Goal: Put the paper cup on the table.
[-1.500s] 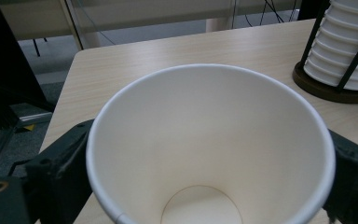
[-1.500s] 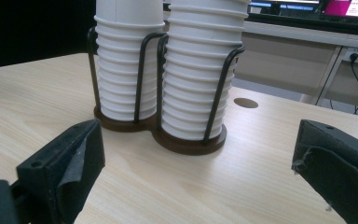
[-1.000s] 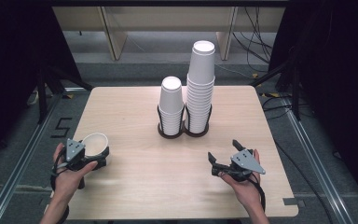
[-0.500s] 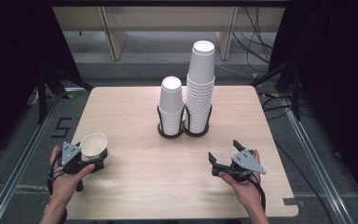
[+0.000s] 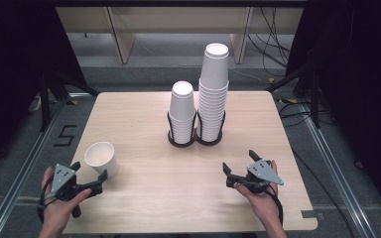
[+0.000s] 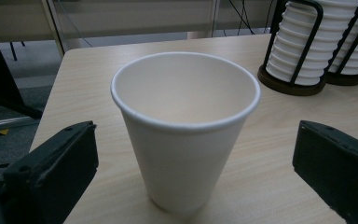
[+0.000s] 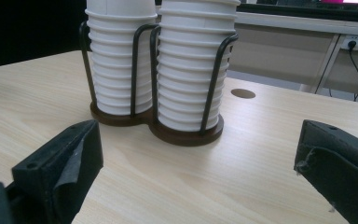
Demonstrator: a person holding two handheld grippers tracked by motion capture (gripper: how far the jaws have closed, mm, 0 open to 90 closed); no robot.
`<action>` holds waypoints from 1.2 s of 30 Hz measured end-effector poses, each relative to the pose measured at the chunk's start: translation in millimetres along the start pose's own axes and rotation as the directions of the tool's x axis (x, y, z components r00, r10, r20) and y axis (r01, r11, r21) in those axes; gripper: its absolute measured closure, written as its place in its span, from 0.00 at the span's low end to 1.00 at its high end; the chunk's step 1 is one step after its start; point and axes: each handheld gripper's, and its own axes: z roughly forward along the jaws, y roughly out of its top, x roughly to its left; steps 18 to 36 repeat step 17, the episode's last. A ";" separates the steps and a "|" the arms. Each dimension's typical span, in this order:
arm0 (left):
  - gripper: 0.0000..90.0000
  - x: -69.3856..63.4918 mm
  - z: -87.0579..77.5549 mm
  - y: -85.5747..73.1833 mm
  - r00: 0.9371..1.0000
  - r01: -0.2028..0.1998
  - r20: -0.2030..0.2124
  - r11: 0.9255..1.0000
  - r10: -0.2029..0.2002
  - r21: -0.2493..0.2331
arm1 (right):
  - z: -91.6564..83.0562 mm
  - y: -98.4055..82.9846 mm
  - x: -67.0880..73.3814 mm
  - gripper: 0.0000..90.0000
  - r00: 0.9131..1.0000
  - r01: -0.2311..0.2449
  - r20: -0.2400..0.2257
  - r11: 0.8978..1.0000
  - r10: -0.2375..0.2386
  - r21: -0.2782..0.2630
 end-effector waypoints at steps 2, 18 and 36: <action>0.00 0.0 -3.2 -1.6 1.000 -0.002 -0.002 1.000 0.002 0.004 | 0.8 -1.1 -1.2 0.02 1.000 0.005 -0.010 1.000 -0.005 -0.002; 0.00 -5.7 -11.9 -12.0 1.000 0.015 0.012 1.000 -0.015 0.002 | 1.3 -6.3 -2.5 0.02 1.000 0.000 0.004 1.000 0.000 0.011; 0.00 -5.7 -11.9 -12.0 1.000 0.015 0.012 1.000 -0.015 0.002 | 1.3 -6.3 -2.5 0.02 1.000 0.000 0.004 1.000 0.000 0.011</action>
